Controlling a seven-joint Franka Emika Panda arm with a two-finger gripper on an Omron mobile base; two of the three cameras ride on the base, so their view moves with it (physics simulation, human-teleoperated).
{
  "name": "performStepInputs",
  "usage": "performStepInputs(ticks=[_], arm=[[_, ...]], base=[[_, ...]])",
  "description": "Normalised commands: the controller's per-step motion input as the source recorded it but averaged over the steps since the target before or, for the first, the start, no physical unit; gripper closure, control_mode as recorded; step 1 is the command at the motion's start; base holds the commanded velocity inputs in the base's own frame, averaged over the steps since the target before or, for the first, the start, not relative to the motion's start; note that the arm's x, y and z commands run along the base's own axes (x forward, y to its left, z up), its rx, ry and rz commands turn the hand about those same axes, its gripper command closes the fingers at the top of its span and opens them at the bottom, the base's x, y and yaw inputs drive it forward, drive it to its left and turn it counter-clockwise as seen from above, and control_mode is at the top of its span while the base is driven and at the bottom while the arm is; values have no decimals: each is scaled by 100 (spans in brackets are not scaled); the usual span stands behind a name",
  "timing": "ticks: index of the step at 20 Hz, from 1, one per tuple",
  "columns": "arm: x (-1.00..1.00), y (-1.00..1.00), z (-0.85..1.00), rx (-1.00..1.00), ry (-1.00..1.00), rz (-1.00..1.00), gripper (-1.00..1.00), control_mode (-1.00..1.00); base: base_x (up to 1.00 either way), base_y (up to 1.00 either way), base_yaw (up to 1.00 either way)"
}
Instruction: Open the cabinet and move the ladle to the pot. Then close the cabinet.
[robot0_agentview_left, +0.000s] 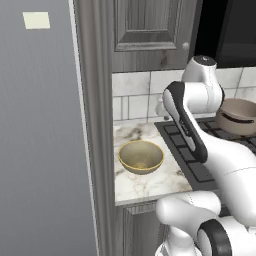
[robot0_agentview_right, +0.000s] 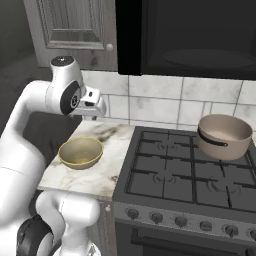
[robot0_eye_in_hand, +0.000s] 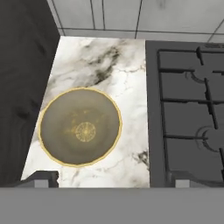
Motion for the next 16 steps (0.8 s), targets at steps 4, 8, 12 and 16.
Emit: performStepInputs(ticks=[4,8,12,16], arm=[[-13,-4,47,0,-12,-2,-100,-100],[-5,-13,63,0,-13,-4,-100,-100],[0,-13,67,0,-10,-5,-100,-100],[0,-10,66,0,-6,-5,-100,-100]], base=[[0,0,0],[0,0,0],[0,0,0],[0,0,0]])
